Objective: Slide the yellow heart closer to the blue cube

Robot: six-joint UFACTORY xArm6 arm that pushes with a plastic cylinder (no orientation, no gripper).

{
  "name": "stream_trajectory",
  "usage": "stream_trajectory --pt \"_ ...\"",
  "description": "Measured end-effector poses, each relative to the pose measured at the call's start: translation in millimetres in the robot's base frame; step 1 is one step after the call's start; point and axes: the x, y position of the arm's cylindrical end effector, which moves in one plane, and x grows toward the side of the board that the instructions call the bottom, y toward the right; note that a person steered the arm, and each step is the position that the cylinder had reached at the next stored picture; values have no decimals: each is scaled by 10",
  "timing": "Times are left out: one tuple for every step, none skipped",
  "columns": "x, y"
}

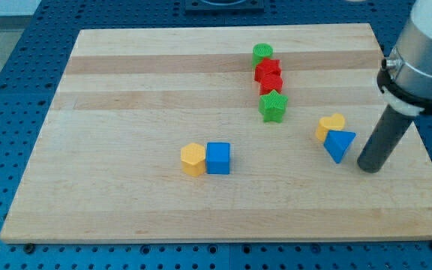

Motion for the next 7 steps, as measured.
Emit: stream_trajectory --pt "-181 95" --pt "-395 98" --pt "-542 79" --pt "-555 -95" --pt "-556 -393" --pt "-573 -623" --pt "-590 -704"
